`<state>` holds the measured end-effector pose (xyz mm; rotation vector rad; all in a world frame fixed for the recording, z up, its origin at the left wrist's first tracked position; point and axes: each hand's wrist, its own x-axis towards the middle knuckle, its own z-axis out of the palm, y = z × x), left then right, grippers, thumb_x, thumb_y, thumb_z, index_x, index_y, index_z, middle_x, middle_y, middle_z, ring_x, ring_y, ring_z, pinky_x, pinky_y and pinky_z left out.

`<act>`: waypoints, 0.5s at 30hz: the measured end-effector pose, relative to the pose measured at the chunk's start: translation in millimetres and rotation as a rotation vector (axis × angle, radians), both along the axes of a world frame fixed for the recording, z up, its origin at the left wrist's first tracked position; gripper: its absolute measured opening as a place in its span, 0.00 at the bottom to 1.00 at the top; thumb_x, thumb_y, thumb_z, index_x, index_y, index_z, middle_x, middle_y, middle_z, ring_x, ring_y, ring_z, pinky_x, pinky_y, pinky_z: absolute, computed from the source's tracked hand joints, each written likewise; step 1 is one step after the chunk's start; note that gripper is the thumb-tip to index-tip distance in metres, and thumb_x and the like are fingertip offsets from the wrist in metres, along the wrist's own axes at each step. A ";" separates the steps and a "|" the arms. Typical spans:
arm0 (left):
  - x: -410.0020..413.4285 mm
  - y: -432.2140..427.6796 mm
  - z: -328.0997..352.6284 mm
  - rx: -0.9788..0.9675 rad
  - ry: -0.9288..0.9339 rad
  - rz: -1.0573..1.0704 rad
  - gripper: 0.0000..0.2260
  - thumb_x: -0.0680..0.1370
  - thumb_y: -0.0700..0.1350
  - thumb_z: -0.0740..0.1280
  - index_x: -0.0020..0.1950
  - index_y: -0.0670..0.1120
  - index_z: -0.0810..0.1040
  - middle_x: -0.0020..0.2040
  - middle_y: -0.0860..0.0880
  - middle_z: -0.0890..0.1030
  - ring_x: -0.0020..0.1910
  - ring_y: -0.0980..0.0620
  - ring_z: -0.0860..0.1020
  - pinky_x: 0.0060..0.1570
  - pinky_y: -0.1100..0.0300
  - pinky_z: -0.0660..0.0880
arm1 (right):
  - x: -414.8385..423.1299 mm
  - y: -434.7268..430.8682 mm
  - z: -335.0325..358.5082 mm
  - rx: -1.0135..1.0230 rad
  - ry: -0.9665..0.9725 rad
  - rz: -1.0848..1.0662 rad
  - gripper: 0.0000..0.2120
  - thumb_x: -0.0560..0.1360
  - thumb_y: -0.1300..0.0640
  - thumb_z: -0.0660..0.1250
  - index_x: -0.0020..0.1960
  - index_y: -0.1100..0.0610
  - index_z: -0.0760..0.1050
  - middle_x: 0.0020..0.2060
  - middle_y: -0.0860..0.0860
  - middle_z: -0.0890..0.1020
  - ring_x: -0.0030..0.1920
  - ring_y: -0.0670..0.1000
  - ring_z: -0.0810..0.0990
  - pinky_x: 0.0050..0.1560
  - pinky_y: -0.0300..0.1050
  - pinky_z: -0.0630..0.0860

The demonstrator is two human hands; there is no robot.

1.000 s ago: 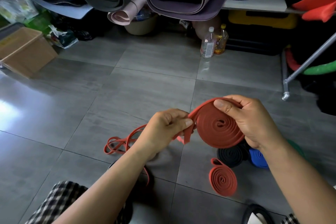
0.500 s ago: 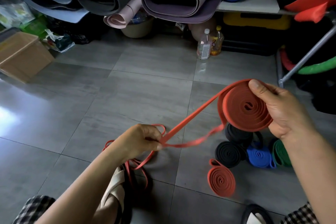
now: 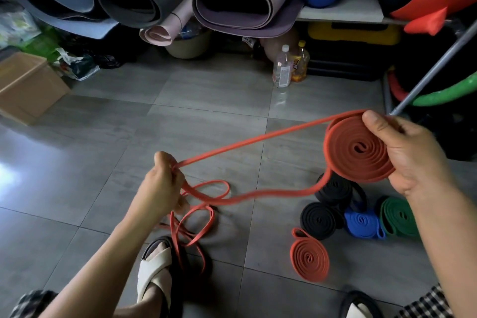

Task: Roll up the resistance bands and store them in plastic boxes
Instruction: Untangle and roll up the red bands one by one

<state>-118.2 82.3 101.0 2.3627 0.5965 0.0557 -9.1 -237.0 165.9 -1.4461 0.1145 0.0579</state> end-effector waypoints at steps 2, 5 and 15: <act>0.6 5.0 -2.4 0.083 0.105 -0.036 0.03 0.78 0.38 0.56 0.48 0.45 0.63 0.42 0.38 0.80 0.35 0.38 0.81 0.39 0.45 0.79 | -0.3 1.4 -1.9 -0.075 -0.062 0.016 0.30 0.44 0.35 0.76 0.38 0.53 0.77 0.26 0.42 0.81 0.28 0.39 0.79 0.31 0.33 0.76; 0.9 -1.6 -0.6 0.369 0.440 -0.171 0.05 0.79 0.45 0.56 0.51 0.46 0.67 0.50 0.42 0.80 0.45 0.40 0.80 0.43 0.55 0.75 | -2.9 6.9 -3.0 -0.208 -0.168 0.092 0.12 0.58 0.42 0.72 0.35 0.49 0.80 0.27 0.41 0.81 0.29 0.39 0.78 0.34 0.31 0.74; 12.9 -101.4 41.5 -0.391 -0.288 -0.430 0.21 0.68 0.48 0.73 0.58 0.58 0.73 0.53 0.65 0.77 0.53 0.71 0.74 0.52 0.74 0.69 | -24.4 41.1 -5.2 -0.638 -0.373 0.483 0.11 0.65 0.46 0.69 0.42 0.52 0.82 0.33 0.47 0.83 0.37 0.45 0.80 0.39 0.38 0.72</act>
